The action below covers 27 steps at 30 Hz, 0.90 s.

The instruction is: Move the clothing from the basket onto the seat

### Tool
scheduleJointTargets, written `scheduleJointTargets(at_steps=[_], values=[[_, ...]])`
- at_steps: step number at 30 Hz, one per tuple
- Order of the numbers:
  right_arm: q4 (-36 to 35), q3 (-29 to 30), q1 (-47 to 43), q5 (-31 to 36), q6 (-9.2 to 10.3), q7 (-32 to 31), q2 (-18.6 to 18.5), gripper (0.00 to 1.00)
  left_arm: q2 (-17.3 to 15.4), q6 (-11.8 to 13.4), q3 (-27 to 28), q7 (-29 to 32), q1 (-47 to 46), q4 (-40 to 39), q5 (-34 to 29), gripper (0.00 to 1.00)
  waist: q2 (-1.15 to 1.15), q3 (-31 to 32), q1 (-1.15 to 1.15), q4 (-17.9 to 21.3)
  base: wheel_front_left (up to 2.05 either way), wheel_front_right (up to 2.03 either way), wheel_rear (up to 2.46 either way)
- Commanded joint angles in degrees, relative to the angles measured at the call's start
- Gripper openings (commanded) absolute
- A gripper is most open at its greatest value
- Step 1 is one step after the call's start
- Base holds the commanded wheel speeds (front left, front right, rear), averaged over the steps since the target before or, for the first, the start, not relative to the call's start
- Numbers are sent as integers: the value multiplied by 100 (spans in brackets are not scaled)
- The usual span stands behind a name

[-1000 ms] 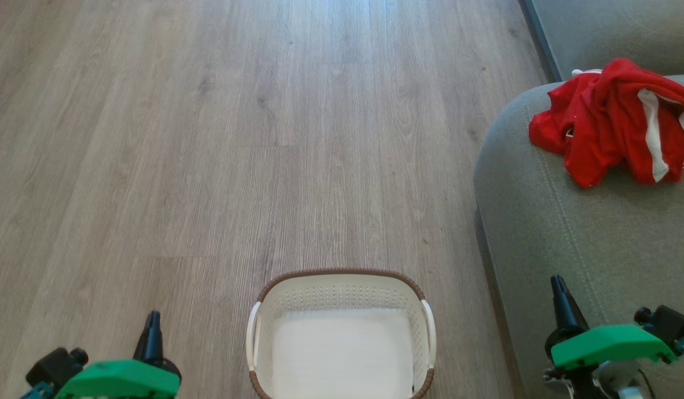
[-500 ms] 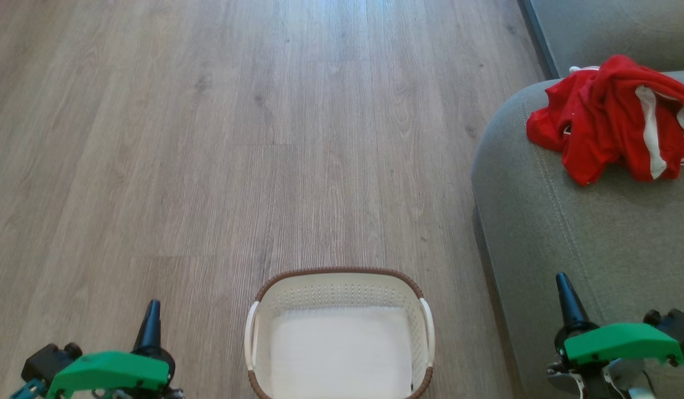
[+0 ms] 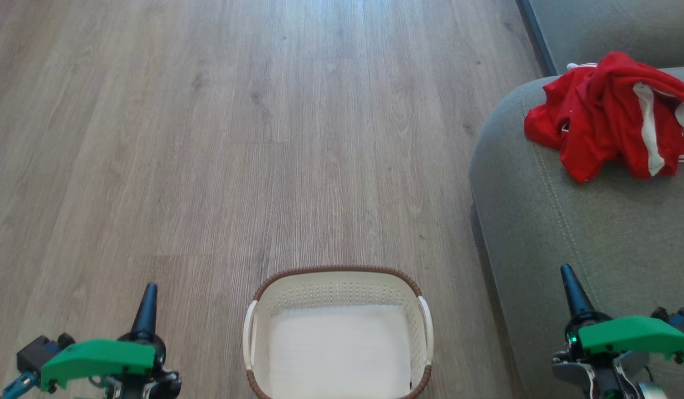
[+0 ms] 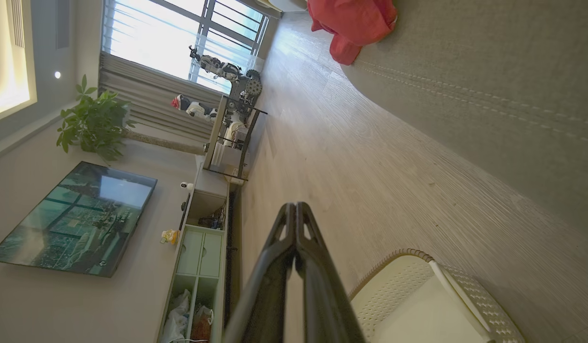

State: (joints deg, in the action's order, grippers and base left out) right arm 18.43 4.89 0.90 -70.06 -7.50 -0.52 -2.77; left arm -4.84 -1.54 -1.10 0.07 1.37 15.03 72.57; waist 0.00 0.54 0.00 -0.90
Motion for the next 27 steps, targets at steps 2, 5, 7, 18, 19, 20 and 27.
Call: scheduleJointTargets(at_steps=[2,5,7,18,19,20,27], values=[[-253,-61,342,-183,0,-51,-14,0,-5,-78,219,66,-339,-162,159,0,0,-3,0,4,0,0,0],[-270,-41,359,-368,0,-101,-13,0,11,-125,265,116,-377,-156,325,0,0,-9,0,12,0,0,0],[-281,-27,370,-491,1,-134,-13,0,21,-157,296,149,-402,-152,437,0,0,-13,0,17,0,0,0],[-344,48,433,-1169,1,-316,-12,0,79,-329,467,332,-541,-130,1048,0,0,-37,0,46,0,0,0],[-350,54,439,-1231,1,-333,-12,0,85,-345,482,349,-553,-128,1103,0,0,-39,0,48,0,0,0],[-355,61,444,-1293,1,-349,-12,0,90,-361,498,366,-566,-126,1159,0,0,-41,0,51,0,0,0],[-395,109,484,-1722,1,-465,-11,0,127,-470,606,482,-654,-113,1546,0,0,-55,0,69,0,0,0]])
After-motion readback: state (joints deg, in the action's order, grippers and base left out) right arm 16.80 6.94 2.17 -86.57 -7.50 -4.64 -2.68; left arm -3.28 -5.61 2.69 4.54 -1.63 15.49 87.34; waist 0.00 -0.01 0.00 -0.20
